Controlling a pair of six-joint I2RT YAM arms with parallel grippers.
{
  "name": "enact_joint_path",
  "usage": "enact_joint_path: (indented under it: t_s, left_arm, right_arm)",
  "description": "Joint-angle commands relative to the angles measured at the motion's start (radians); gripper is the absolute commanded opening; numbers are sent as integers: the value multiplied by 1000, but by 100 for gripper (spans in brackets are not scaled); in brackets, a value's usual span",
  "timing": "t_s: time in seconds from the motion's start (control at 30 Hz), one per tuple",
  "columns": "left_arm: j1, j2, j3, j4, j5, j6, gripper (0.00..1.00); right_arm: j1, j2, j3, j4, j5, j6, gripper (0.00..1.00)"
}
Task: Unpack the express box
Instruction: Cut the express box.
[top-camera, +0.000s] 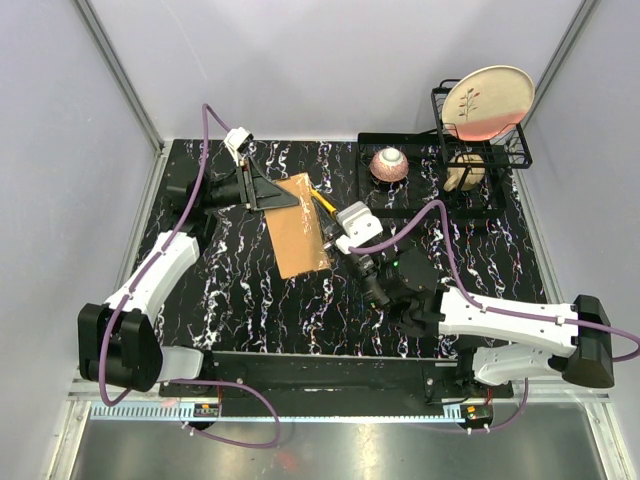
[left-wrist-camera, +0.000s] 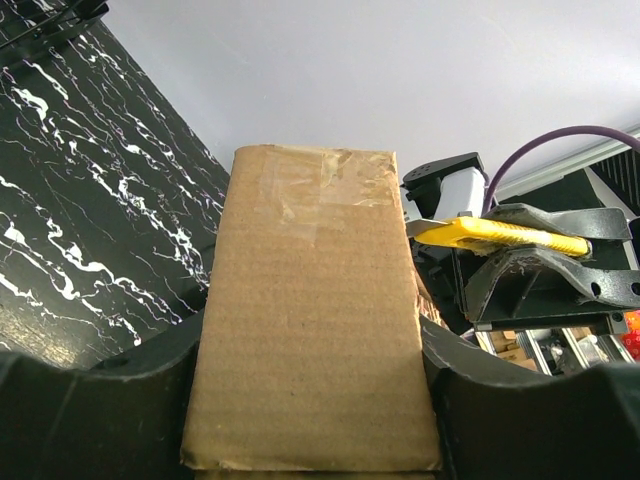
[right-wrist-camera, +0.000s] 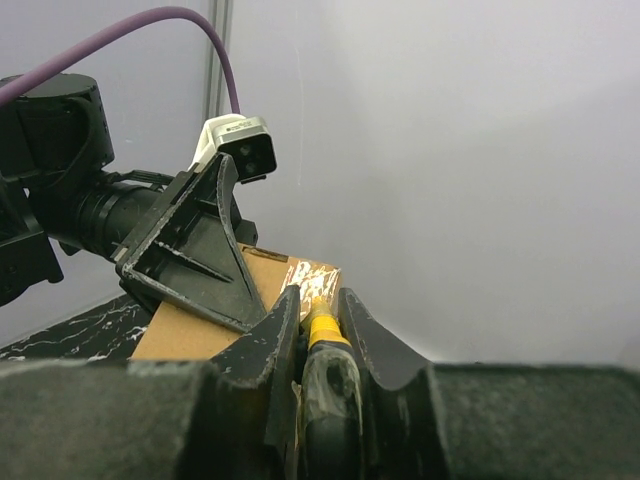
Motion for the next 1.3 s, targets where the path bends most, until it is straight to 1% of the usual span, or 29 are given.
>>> enact_joint_path:
  t_s: [0.0, 0.4, 0.77, 1.07, 1.17, 1.2, 1.27]
  left_arm:
    - [-3, -35, 3, 71, 14, -26, 0]
    - [-2, -40, 8, 59, 11, -20, 0]
    - [3, -40, 23, 8, 2, 10, 0]
    - [16, -34, 37, -18, -21, 20, 0]
    - [26, -37, 51, -82, -35, 60, 0]
    - [29, -39, 56, -127, -40, 74, 0]
    - [32, -40, 78, -190, -58, 130, 0]
  right_arm:
    - [9, 16, 52, 62, -4, -54, 0]
    - [7, 4, 15, 39, 19, -34, 0]
    - [9, 7, -17, -22, 40, 39, 0]
    - [9, -22, -63, -68, 66, 115, 0]
    - [12, -25, -75, -79, 74, 141, 0]
    - [13, -25, -77, -81, 77, 150, 0]
    - [15, -22, -78, -88, 84, 159, 0]
